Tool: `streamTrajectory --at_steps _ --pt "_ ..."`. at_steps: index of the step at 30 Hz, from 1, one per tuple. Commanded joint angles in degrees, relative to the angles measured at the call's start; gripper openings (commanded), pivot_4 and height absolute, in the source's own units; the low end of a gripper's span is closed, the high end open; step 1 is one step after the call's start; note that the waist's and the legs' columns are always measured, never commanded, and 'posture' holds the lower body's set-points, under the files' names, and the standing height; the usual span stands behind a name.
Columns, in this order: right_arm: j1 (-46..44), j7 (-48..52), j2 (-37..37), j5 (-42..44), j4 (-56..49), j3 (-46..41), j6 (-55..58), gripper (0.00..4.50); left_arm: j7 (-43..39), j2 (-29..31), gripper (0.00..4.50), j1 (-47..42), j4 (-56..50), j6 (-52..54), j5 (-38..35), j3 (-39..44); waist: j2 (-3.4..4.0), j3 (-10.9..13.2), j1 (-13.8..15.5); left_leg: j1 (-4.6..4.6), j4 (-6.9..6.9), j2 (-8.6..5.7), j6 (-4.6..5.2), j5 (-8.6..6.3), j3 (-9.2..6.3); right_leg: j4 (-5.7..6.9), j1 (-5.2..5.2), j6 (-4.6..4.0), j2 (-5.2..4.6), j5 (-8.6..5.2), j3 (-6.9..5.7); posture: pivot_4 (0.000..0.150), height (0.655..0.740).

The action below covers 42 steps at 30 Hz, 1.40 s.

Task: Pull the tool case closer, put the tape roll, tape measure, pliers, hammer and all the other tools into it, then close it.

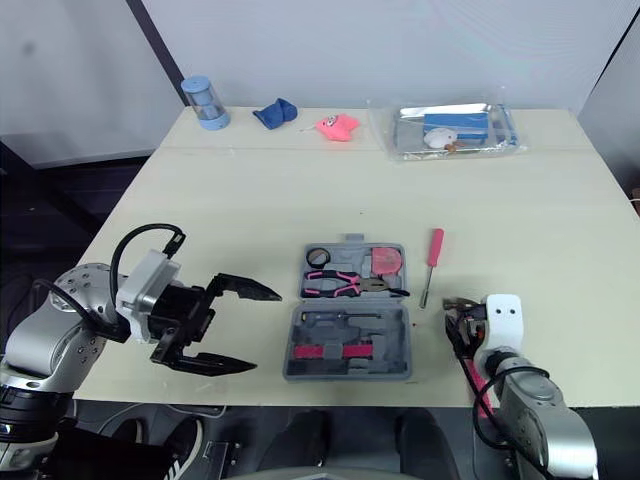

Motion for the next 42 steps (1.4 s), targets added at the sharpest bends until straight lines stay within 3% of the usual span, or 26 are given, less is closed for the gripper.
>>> streamTrajectory --at_steps 1,5,10,15,21,26,32,42 --pt "2.35 7.26 -7.47 4.42 -6.22 -5.50 2.89 4.35 0.41 0.70 4.50 1.20 -1.36 0.68 -1.60 3.50 0.00 0.00 0.00 0.01 0.00 0.00 0.00 0.00 0.01 0.00 0.00 0.00 0.00 0.00 0.01 0.150 0.7400" --pt "4.10 21.07 -18.87 8.89 -4.86 -9.66 -2.21 4.35 1.55 0.31 4.50 2.89 -1.67 0.75 -1.46 5.16 -0.06 -0.03 -0.10 0.04 0.01 0.00 0.01 0.00 0.05 0.00 0.02 0.00 0.01 0.00 0.05 0.150 0.7400" --pt "1.12 37.24 -30.95 7.82 4.52 -9.06 -15.34 4.35 2.05 0.00 4.50 4.08 -1.57 0.39 -1.05 5.89 -0.08 -0.02 -0.06 0.07 0.06 0.03 0.01 0.00 0.13 0.00 0.05 0.01 0.02 0.01 0.11 0.150 0.7400" --pt "-13.35 61.38 -41.63 -0.51 25.02 2.90 -44.93 4.35 2.88 -0.80 4.50 4.27 -1.80 -0.82 0.23 6.03 -0.06 0.06 -0.15 0.10 0.24 0.03 0.02 0.00 0.20 -0.06 0.17 0.04 0.01 0.01 0.14 0.150 0.7400" --pt "-32.79 80.12 -41.94 -9.00 45.16 17.12 -70.95 4.35 4.67 -1.30 4.50 5.99 -3.57 -0.93 0.23 6.80 -0.15 0.18 -0.09 0.10 0.28 0.06 0.01 0.00 0.15 -0.07 0.22 0.03 0.01 0.01 0.06 0.150 0.7400" --pt "-48.25 82.63 -39.21 -17.42 59.01 31.00 -89.55 4.35 6.99 -1.67 4.50 7.82 -6.00 -0.82 0.29 7.13 -0.11 0.36 -0.54 0.10 0.31 0.05 -0.01 0.01 0.14 -0.07 0.22 0.03 -0.03 0.02 0.01 0.150 0.7400" --pt "-59.56 81.60 -33.83 -27.66 71.98 39.30 -104.80 4.35 9.03 -1.89 4.50 8.66 -7.08 -0.44 0.10 7.46 -0.11 0.39 -1.00 0.07 0.33 0.05 -0.09 0.05 0.05 -0.02 0.21 0.02 -0.02 0.02 -0.05 0.150 0.7400" --pt "-64.69 78.47 -30.80 -35.77 79.13 45.27 -113.97 4.35 12.04 -2.81 4.50 8.97 -8.53 -0.28 0.09 6.59 -0.10 0.40 -1.13 0.07 0.32 0.03 -0.21 0.12 0.04 -0.02 0.20 0.01 -0.03 0.03 -0.05 0.150 0.7400"
